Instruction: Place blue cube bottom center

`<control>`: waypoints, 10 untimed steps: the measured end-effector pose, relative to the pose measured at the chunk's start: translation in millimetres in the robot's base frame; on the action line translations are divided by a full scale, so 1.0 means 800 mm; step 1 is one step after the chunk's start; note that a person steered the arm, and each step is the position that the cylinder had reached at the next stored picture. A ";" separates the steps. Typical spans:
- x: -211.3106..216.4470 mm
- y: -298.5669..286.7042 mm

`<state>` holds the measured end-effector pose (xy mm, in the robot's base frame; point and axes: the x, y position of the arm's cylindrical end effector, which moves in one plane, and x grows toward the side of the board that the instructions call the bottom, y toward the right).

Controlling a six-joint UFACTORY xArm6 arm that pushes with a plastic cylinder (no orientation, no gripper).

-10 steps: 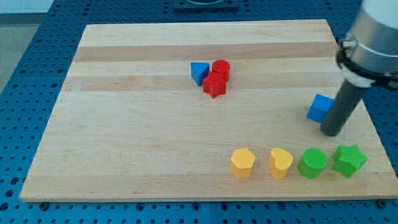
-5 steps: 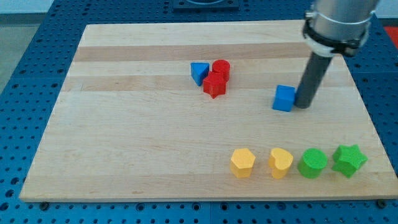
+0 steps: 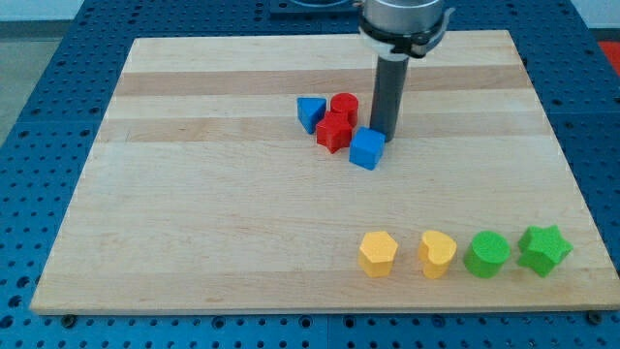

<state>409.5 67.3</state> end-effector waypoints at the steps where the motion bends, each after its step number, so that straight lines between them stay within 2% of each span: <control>1: 0.029 -0.025; 2: 0.059 -0.052; 4: 0.060 -0.090; 7: 0.102 -0.094; 10: 0.116 -0.122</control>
<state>502.0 -30.7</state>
